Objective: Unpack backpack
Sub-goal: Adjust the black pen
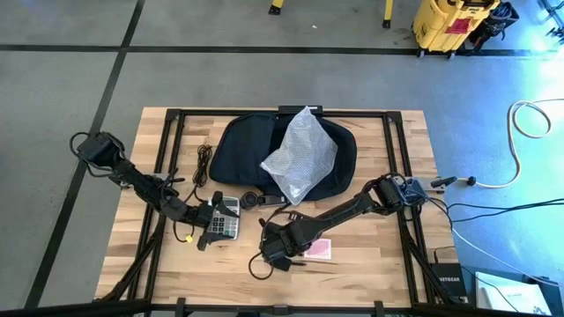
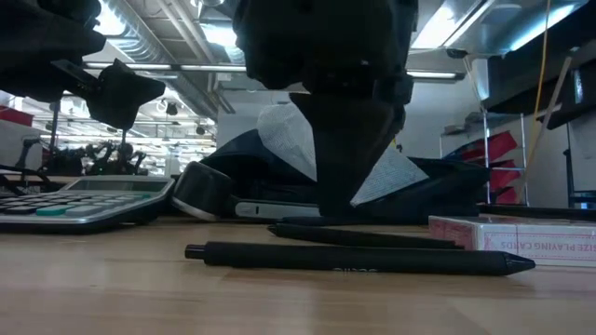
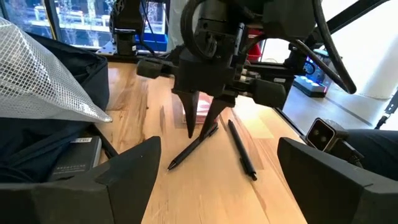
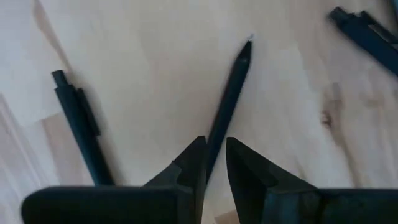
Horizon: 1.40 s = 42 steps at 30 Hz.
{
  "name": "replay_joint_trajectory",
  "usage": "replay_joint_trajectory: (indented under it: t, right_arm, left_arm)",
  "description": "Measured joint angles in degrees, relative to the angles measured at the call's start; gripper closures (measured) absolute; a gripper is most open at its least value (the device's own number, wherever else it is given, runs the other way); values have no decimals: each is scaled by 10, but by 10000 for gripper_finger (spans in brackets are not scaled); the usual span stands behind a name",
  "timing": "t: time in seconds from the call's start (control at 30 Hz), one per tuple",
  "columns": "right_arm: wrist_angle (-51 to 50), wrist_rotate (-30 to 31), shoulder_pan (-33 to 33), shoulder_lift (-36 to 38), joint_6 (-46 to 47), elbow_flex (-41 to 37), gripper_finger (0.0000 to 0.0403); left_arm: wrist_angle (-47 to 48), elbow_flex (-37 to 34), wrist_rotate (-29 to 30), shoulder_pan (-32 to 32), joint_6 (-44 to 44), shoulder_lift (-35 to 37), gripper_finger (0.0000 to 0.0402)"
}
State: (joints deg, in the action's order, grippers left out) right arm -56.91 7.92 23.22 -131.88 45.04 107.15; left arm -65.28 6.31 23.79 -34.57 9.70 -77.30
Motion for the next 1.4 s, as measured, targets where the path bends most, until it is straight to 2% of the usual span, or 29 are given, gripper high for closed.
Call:
replay_joint_trajectory:
  t: [0.37,0.63,0.77,1.0,1.13,1.3,1.4]
  right_arm:
    - [-16,-1,-1,-24,-7,2,357]
    - [-16,-4,0,-24,-37,2,395]
    - [-16,-5,0,-25,-50,3,388]
    - [-19,-8,0,-30,-87,40,396]
    - [-19,16,0,-29,-98,64,401]
    - [-20,107,28,-11,-97,60,401]
    - [-21,109,39,-1,-110,59,401]
  left_arm:
    - [3,0,4,0,2,0,92]
    - [2,0,5,0,0,0,92]
    - [2,0,4,0,0,0,92]
    - [3,0,5,0,-1,0,92]
    - [3,0,5,0,-1,0,92]
    - [-18,0,15,-12,-14,0,92]
    - [-19,0,29,-17,-24,0,92]
